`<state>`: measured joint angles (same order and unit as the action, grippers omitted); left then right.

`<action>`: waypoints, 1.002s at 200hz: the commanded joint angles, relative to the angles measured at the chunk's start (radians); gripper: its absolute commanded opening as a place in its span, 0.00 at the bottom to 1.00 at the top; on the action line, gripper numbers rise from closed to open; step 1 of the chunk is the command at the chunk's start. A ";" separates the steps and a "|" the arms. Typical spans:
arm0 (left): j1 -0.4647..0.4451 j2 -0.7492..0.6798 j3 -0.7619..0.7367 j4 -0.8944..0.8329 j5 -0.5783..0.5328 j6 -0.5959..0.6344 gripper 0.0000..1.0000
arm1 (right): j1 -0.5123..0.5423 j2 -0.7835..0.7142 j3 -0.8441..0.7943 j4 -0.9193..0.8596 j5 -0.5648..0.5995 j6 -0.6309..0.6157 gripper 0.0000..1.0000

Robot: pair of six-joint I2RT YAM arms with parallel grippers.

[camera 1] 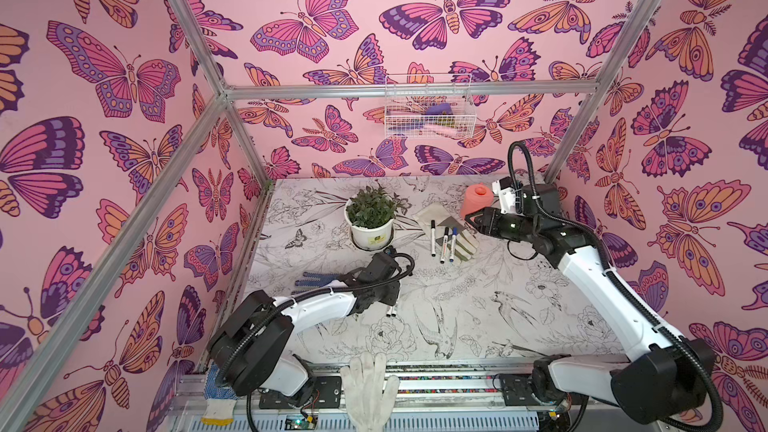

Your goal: Insert the pens into the pen caps

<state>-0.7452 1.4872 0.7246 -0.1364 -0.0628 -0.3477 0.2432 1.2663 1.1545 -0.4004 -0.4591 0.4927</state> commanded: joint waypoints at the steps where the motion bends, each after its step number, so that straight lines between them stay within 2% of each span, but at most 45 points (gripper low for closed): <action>1: 0.007 0.031 0.016 -0.049 0.021 0.017 0.40 | 0.005 -0.003 0.021 0.012 -0.015 -0.022 0.45; 67: 0.003 0.110 0.025 -0.093 0.028 -0.005 0.38 | 0.007 0.007 0.019 0.018 -0.018 -0.015 0.44; 97: -0.002 0.124 0.021 -0.136 -0.020 -0.040 0.36 | 0.027 0.005 -0.001 0.032 0.011 -0.013 0.44; 131: -0.003 0.094 0.038 -0.141 -0.018 -0.054 0.16 | 0.083 0.018 -0.027 0.041 0.080 -0.024 0.45; 162: 0.006 0.027 0.090 -0.127 -0.060 -0.027 0.00 | 0.164 0.052 -0.032 0.035 0.115 -0.066 0.46; 174: 0.012 -0.022 0.107 -0.081 -0.071 -0.017 0.00 | 0.197 0.072 -0.030 0.040 0.099 -0.078 0.46; 200: 0.015 -0.149 0.053 0.176 -0.068 -0.005 0.00 | 0.261 0.120 -0.020 0.083 0.006 -0.092 0.47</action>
<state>-0.7383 1.4536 0.7952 -0.1837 -0.1028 -0.3706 0.4561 1.3514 1.1244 -0.3656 -0.3885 0.4427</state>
